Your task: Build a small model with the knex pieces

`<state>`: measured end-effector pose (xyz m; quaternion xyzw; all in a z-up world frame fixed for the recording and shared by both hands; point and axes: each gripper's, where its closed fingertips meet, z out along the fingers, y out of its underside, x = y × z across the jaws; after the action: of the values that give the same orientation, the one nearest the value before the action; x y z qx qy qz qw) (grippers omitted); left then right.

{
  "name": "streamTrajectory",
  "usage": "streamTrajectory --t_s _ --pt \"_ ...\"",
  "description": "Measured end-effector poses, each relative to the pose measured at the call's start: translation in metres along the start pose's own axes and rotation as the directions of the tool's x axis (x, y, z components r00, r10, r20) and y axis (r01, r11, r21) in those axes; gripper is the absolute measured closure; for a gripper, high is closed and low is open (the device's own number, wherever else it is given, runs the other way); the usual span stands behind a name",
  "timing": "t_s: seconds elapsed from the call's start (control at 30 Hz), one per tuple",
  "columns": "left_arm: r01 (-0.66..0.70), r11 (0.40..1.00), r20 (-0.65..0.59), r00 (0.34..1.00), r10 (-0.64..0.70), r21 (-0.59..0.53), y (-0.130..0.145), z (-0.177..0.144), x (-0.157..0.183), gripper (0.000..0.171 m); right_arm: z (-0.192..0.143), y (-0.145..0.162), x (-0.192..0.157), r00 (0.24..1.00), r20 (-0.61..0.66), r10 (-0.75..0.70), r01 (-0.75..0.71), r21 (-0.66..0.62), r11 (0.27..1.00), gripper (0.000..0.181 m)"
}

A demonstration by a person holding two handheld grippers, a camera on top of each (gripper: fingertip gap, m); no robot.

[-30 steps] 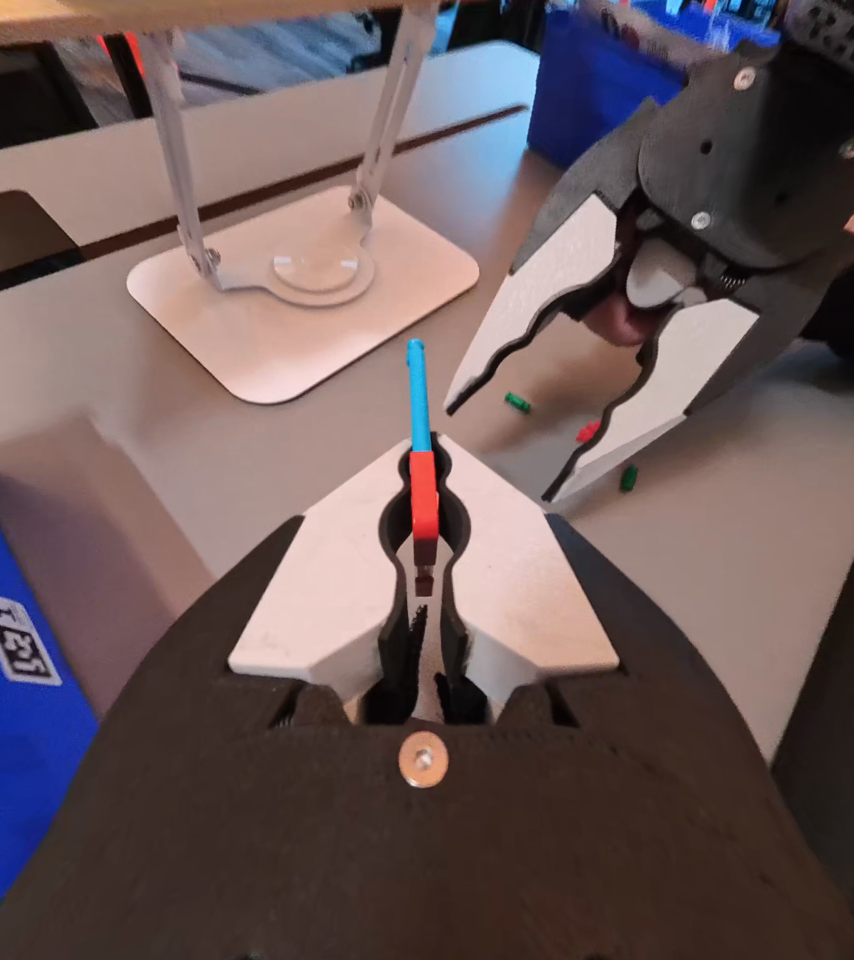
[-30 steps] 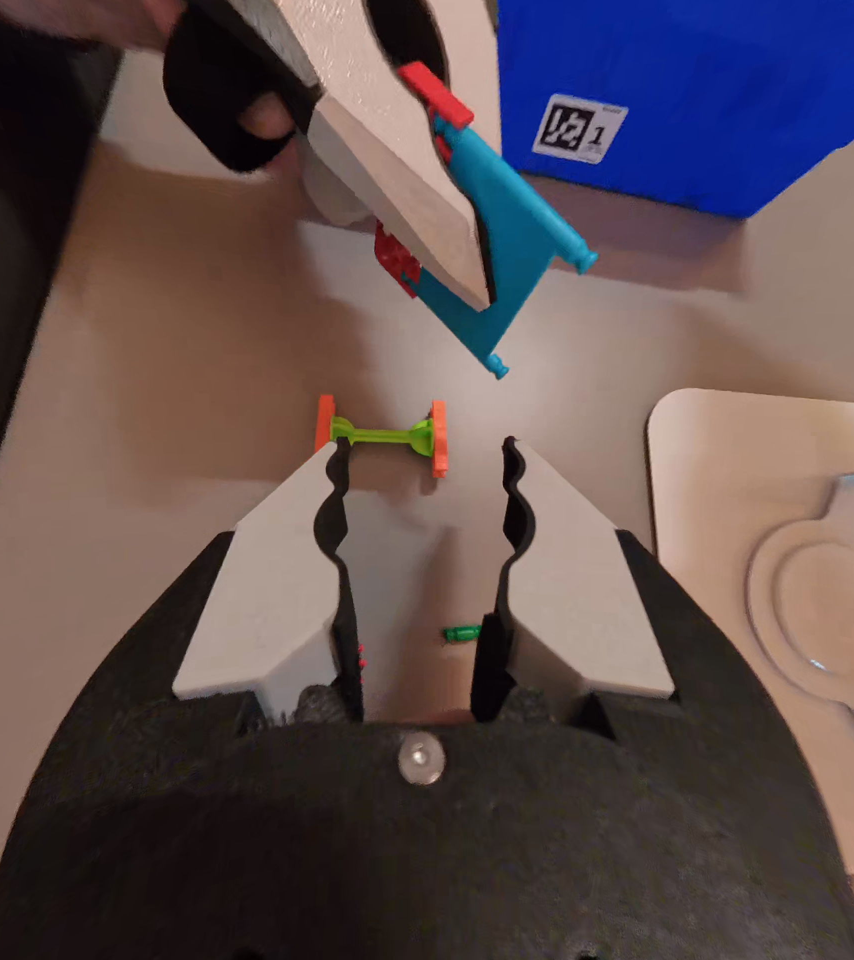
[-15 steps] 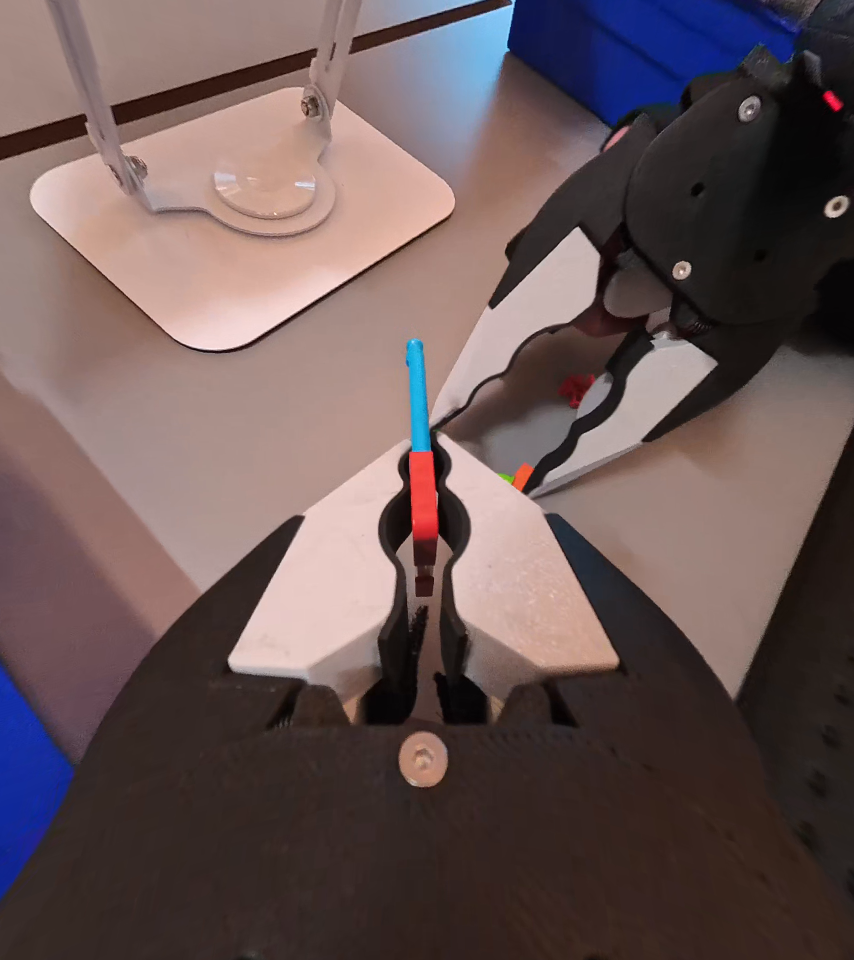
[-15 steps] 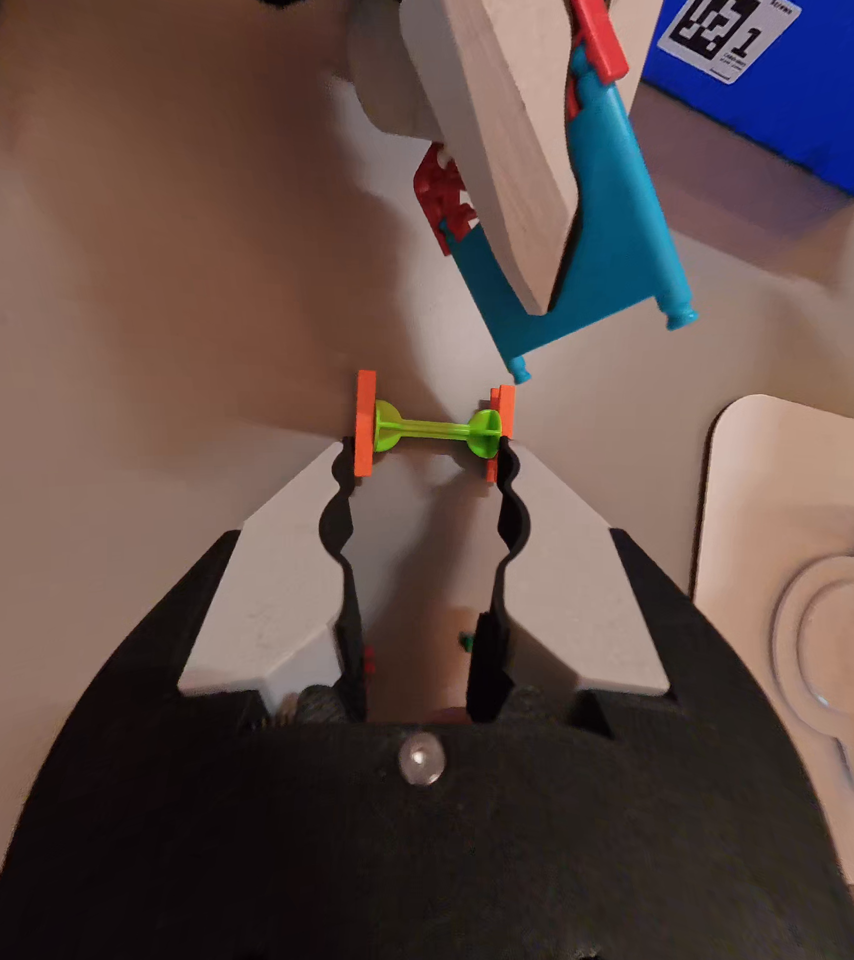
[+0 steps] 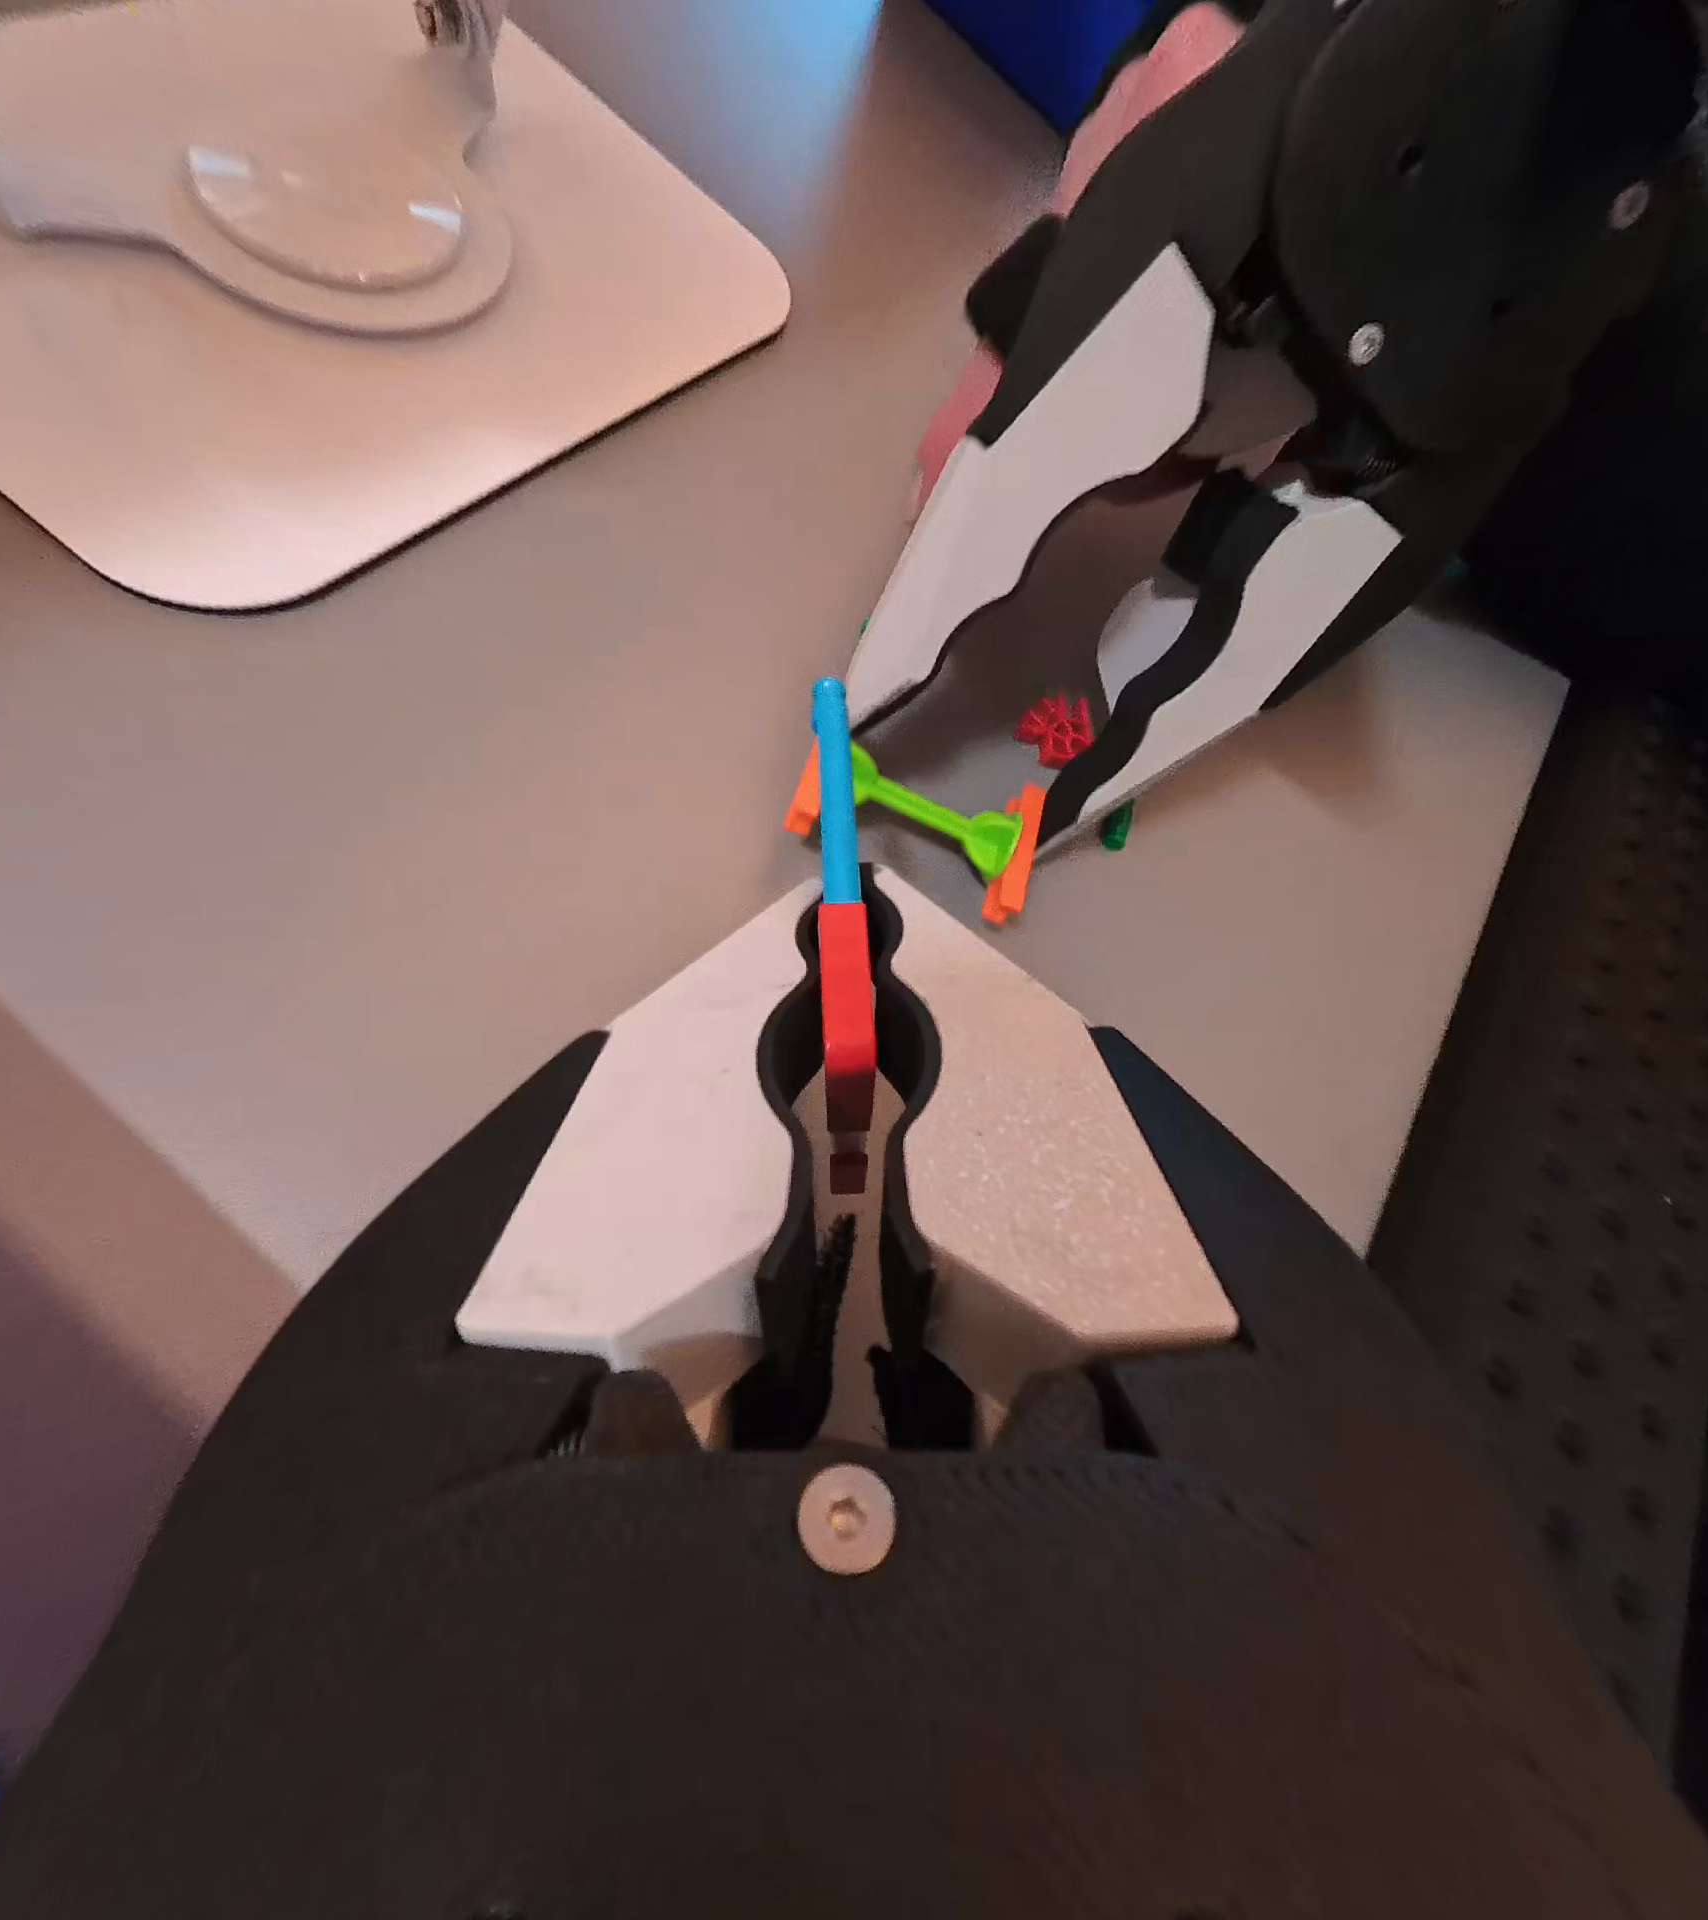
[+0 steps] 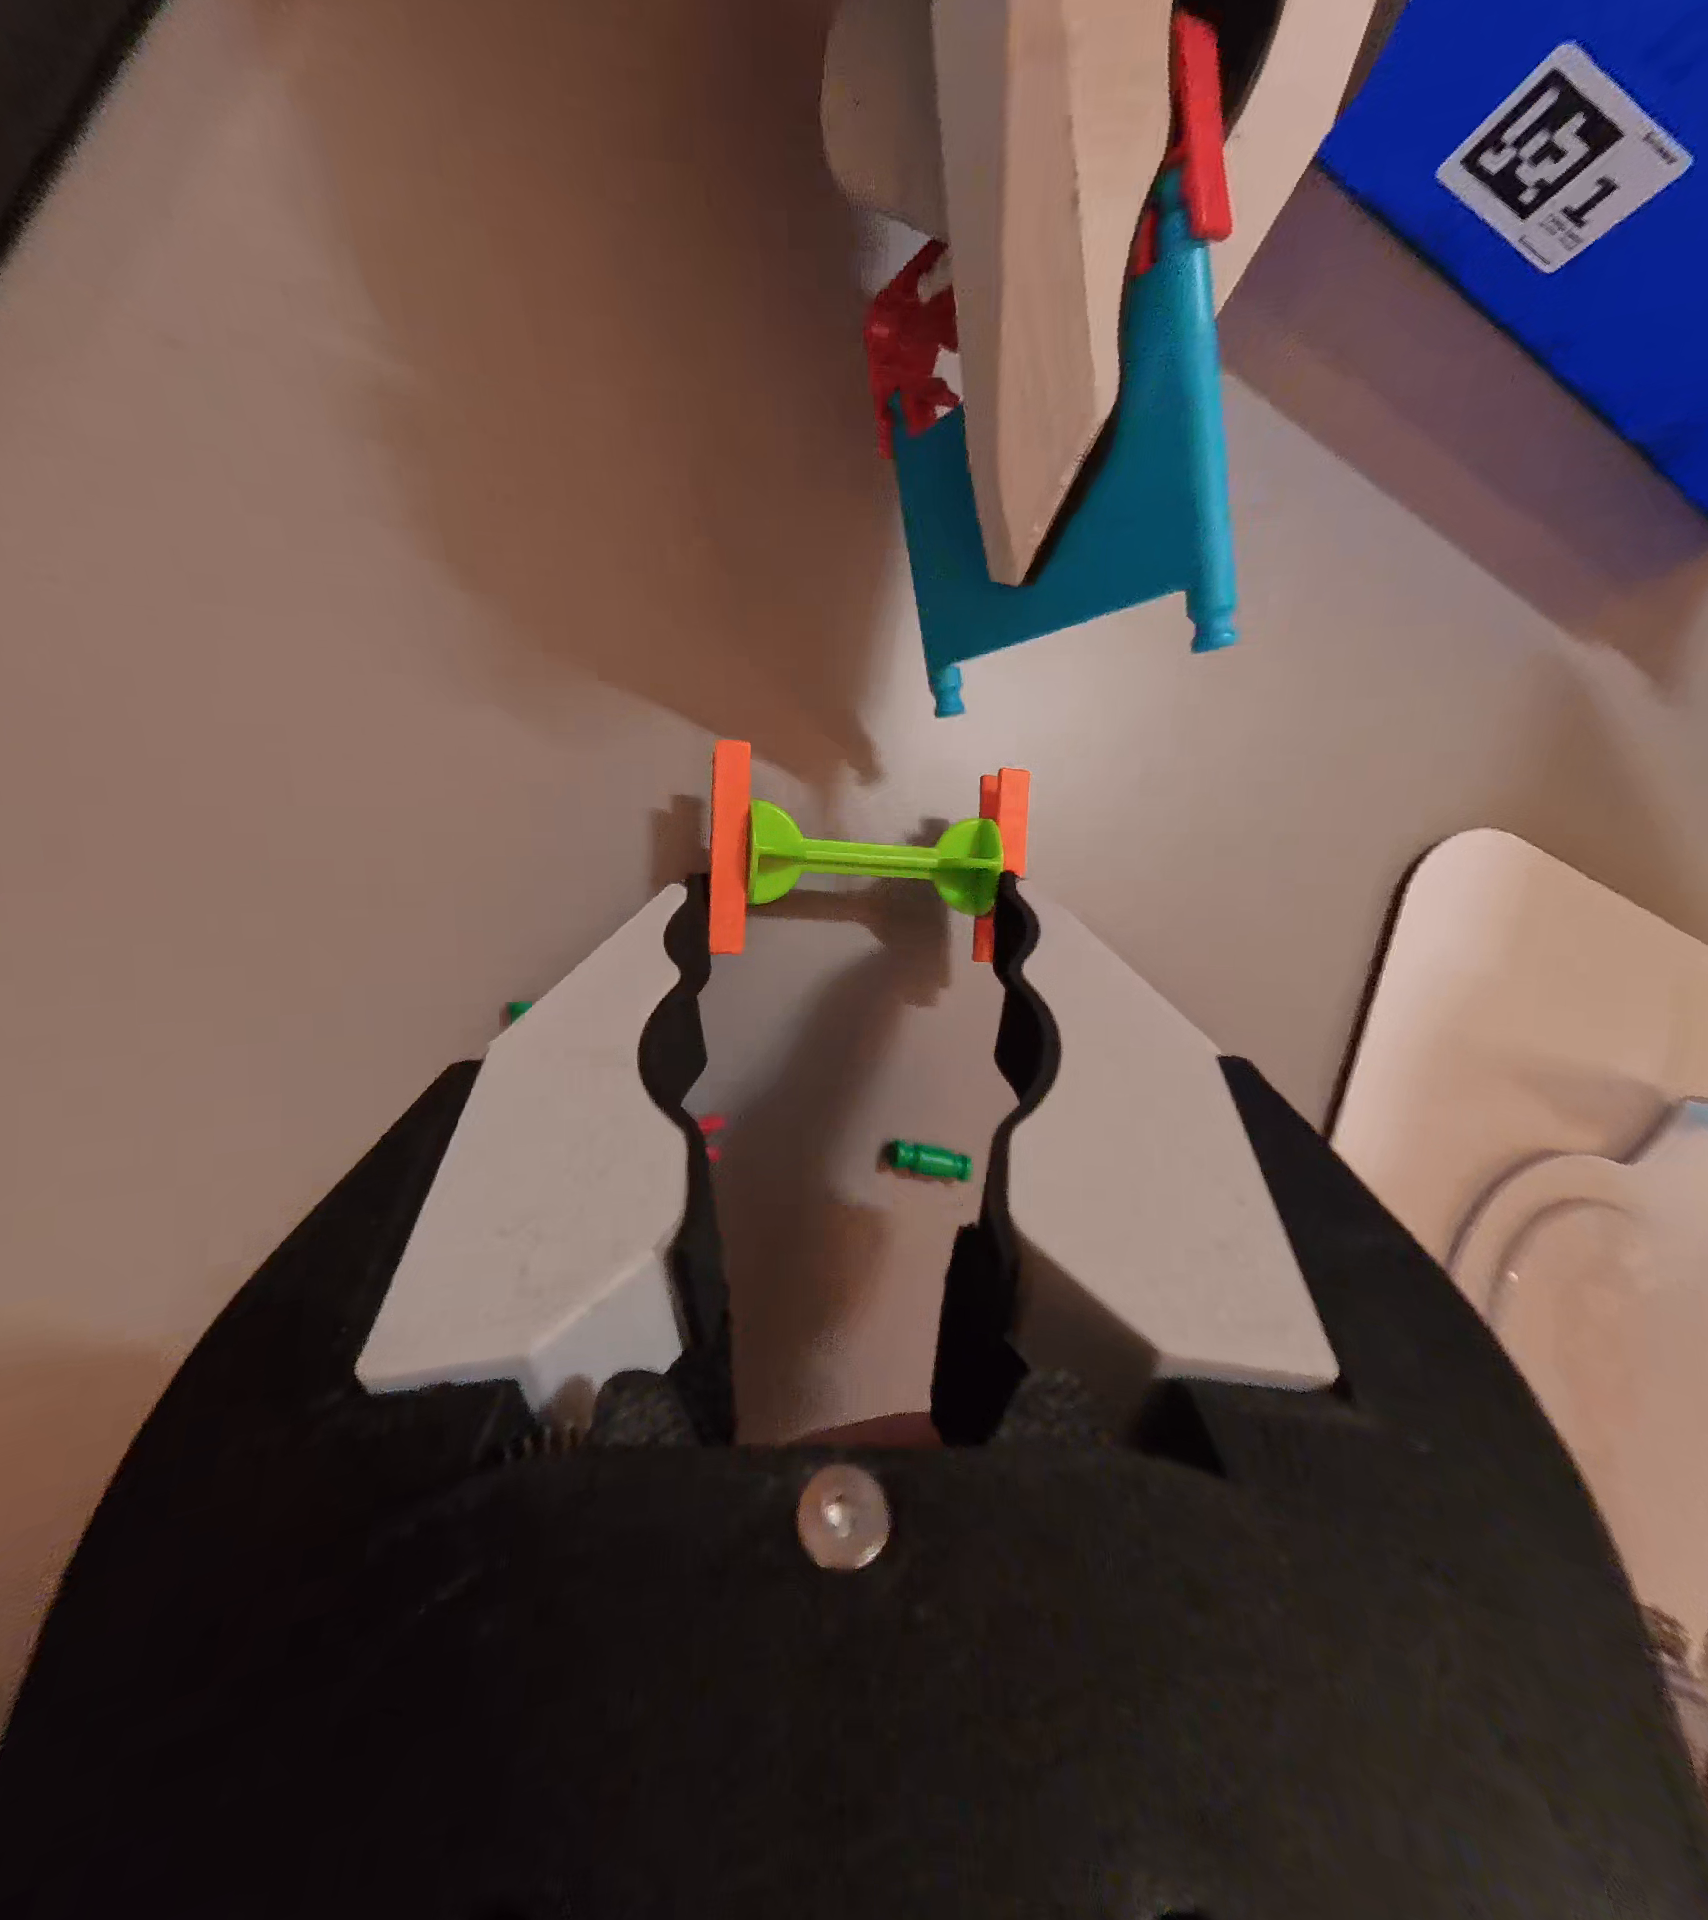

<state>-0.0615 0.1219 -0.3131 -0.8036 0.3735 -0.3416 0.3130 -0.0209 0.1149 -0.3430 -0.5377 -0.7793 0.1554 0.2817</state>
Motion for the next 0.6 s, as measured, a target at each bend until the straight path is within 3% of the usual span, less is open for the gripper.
streamTrajectory --t_s 0.3,0.47,0.53,0.6 --pt "0.056 0.995 -0.023 0.998 -0.058 -0.083 0.017 0.015 -0.005 0.171 0.0 0.007 0.015 0.988 -0.118 -0.103 0.097 -0.055 0.994 0.128" --pt "0.042 0.994 0.026 0.999 -0.04 -0.096 0.02 0.017 -0.013 0.164 0.002 0.007 0.017 0.982 -0.14 -0.13 0.122 -0.065 0.99 0.128" --pt "0.014 0.995 0.117 0.993 -0.001 -0.103 0.021 0.014 -0.026 0.149 0.001 0.007 0.018 0.982 -0.143 -0.127 0.12 -0.06 0.991 0.128" --pt "-0.002 0.995 0.146 0.989 0.016 -0.095 0.02 0.009 -0.028 0.155 0.0 0.006 0.017 0.982 -0.141 -0.126 0.12 -0.053 0.991 0.128"
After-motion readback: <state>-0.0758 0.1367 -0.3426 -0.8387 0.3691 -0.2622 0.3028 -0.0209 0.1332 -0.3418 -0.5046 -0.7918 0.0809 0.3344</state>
